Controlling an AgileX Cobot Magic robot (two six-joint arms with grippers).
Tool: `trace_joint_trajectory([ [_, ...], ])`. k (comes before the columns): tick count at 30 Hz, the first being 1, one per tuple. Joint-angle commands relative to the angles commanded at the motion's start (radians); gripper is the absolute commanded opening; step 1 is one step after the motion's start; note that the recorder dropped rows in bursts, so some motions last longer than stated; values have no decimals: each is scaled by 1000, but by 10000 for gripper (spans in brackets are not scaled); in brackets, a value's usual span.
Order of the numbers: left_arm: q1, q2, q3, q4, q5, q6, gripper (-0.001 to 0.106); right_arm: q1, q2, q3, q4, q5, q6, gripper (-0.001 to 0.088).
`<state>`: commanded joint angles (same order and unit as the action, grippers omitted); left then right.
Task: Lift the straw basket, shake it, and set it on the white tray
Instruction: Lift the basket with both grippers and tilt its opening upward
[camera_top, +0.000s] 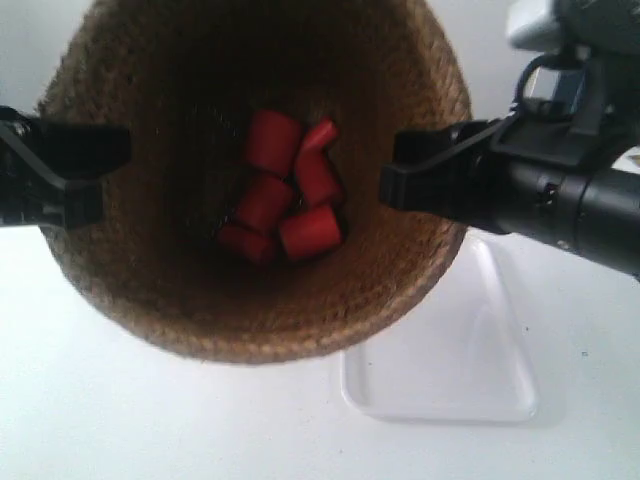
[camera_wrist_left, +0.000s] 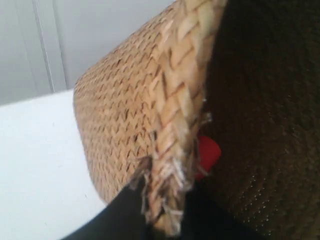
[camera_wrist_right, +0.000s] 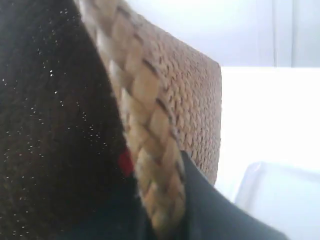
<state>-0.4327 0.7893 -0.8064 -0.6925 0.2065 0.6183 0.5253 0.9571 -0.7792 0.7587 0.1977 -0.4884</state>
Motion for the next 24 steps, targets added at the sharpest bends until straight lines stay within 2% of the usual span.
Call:
trace_joint_trajectory([
  [1,0,-26,-19,1,48,12,0,14,-34,-18,0,45,0,0],
  [3,0,-65,-24,-28,39,16,0,36,-83,-17,0,29,0,0],
  [5,0,-42,47,-42,-71,32,0,43,-70,49,-33,-131,-7,0],
  [6,0,2,97,-42,-160,34,0,43,-12,106,-48,-284,-12,0],
  [8,2,69,157,-35,-275,37,0,22,90,155,-22,-437,-48,0],
  [9,2,75,153,-40,-276,23,0,9,110,144,20,-405,-57,0],
  [10,0,58,134,-40,-224,19,0,2,93,122,36,-327,-57,0],
  [12,0,-11,71,-40,-86,17,0,2,-3,59,36,-106,-54,0],
  [14,0,-73,41,-40,-47,17,0,19,-86,18,60,-19,-4,0],
  [16,0,-90,64,-61,-65,15,0,31,-126,31,14,-75,-22,0],
  [17,0,-76,104,-66,-111,18,0,32,-117,73,-32,-165,-31,0],
  [19,0,7,195,-66,-268,18,0,32,-13,172,-26,-403,-33,0],
  [20,0,33,212,-66,-322,12,0,32,30,191,-26,-463,-42,0],
  [21,0,40,205,-66,-325,0,0,32,55,190,-25,-473,-58,0],
  [22,0,17,175,-61,-277,0,0,32,41,168,-25,-424,-58,0],
  [24,0,-47,102,-50,-150,9,0,33,-52,107,-29,-239,-56,0],
])
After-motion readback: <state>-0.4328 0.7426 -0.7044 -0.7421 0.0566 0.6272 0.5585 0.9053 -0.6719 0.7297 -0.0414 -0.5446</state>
